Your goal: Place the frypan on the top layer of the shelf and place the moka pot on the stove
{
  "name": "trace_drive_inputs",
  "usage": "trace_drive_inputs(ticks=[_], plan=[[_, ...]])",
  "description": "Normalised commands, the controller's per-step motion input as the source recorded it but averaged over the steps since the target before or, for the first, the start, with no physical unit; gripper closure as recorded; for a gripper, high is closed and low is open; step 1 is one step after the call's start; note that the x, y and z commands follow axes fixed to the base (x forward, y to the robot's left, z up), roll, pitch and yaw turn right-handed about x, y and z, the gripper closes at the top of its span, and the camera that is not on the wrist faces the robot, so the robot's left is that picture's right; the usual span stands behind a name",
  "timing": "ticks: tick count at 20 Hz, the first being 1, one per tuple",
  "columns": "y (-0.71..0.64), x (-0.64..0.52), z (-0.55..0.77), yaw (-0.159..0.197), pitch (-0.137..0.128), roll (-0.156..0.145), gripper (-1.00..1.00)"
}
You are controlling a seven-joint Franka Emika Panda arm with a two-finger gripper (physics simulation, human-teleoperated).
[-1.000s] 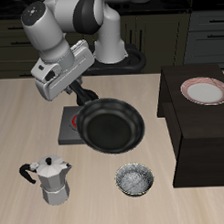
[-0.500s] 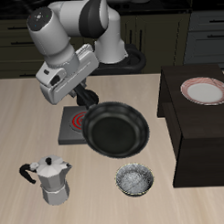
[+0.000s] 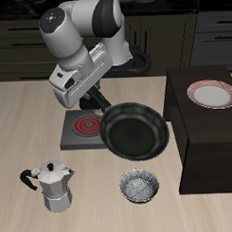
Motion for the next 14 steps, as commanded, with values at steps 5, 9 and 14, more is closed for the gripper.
trace_drive_inputs(ticks=[5, 9, 14], plan=[[0.26, 0.05, 0.08, 0.005, -0.002, 0.03, 1.0], [0.43, 0.02, 0.08, 0.001, -0.002, 0.045, 1.0], [0.41, -0.07, 0.03, 0.011, 0.0, 0.052, 1.0]])
